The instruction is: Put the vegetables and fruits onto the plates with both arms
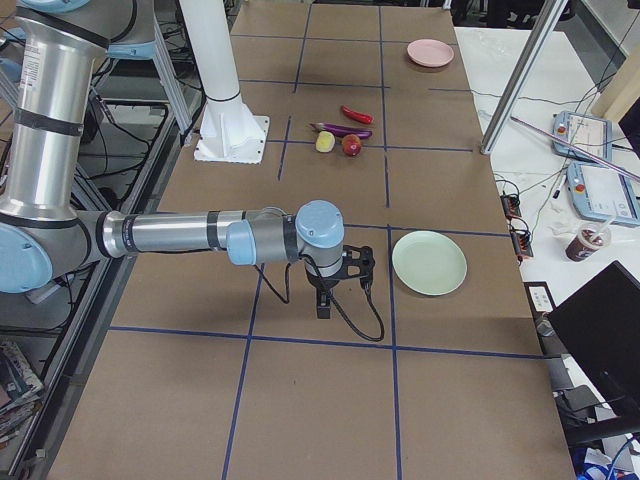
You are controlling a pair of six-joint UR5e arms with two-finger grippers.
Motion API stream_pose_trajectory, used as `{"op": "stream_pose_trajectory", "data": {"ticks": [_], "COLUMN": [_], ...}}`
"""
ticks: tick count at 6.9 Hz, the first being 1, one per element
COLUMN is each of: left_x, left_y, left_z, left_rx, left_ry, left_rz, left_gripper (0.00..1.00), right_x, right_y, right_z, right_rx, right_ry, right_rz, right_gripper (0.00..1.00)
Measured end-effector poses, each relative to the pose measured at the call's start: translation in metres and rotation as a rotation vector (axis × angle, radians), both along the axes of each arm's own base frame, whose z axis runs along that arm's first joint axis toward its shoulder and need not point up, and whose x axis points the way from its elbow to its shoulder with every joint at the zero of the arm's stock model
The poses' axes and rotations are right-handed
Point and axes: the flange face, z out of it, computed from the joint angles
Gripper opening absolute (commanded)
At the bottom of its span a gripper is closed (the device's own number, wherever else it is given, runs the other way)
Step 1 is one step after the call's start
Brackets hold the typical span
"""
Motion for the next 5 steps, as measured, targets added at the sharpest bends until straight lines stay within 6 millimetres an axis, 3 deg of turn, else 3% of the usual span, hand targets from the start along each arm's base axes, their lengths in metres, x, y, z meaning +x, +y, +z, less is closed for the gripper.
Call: {"op": "stream_pose_trajectory", "data": {"ticks": [5], "left_x": [0.016], "left_y": [0.008], "left_z": [0.001], "left_rx": [-0.015], "left_ry": [-0.008], "left_rz": [0.016], "left_gripper": [1.00], "right_x": [0.001], "right_y": [-0.001], "right_z": [-0.004], "right_rx": [0.019], "right_ry": [0.007], "right_rz": [0.000], "right_gripper": [1.00]}}
